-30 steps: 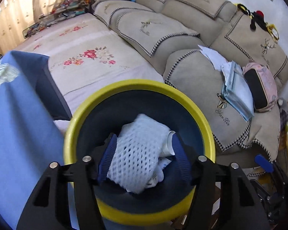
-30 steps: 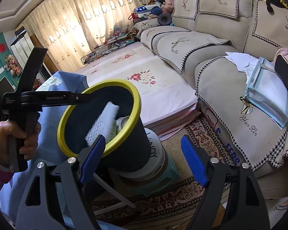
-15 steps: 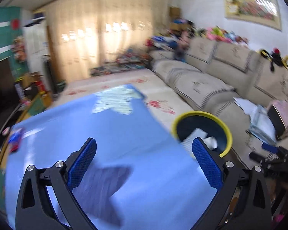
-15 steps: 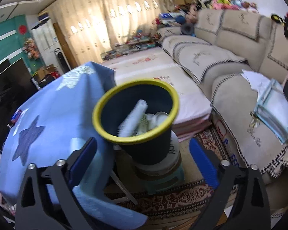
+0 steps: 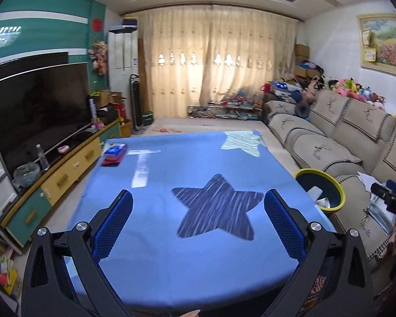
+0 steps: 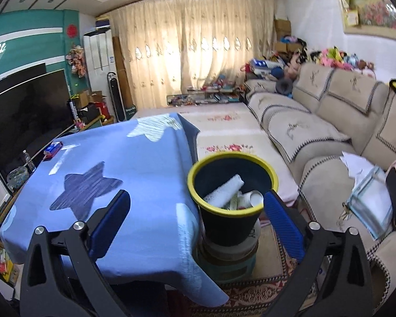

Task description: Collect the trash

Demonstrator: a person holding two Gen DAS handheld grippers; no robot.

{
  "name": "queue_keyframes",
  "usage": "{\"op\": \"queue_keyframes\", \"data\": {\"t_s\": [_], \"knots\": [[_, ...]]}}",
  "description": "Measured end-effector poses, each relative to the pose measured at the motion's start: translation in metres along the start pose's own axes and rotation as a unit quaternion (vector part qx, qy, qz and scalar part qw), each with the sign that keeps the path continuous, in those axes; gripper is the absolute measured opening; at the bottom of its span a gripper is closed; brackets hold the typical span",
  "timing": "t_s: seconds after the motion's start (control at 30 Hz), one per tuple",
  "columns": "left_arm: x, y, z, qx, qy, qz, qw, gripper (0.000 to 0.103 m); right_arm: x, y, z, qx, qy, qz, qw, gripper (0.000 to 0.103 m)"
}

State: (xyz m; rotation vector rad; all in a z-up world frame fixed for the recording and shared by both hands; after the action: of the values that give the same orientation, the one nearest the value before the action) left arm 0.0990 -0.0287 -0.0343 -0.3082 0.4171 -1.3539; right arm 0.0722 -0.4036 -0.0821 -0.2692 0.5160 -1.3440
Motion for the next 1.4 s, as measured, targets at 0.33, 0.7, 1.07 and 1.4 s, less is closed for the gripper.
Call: {"op": "queue_keyframes", "data": {"t_s": [0.33, 0.7, 1.07, 1.4], "knots": [[-0.012, -0.001, -0.006, -0.012, -0.016, 0.017, 0.9996, 0.098, -0.020, 0.007, 0.003, -0.004, -0.022, 0.005, 1.000, 0.096], [-0.004, 0.008, -0.002, -0.015, -0.021, 0.012, 0.9996, 0.098, -0.017, 0.014, 0.000, -0.008, -0.014, 0.000, 1.000, 0.096], [-0.005, 0.008, -0.003, -0.015, -0.023, 0.015, 0.9995, 0.098, -0.022, 0.019, -0.001, -0.011, -0.017, 0.009, 1.000, 0.096], [0.000, 0.009, -0.005, -0.016, -0.020, 0.013, 0.9996, 0.098, -0.026, 0.022, -0.002, -0.012, -0.016, 0.011, 1.000, 0.096]]}}
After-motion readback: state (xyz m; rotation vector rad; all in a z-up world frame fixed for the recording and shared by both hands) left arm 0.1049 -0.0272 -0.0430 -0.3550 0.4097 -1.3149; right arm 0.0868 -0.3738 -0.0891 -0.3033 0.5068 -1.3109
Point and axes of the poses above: each gripper's, at about its wrist camera, not at the fingertips, and y roughly the way its jaws point, x to its right, z to its top, the point moved 8 cm from there along y, roughly the way its jaws point, and after that the axes turned 14 degrees about z, right-handed, at the moved point
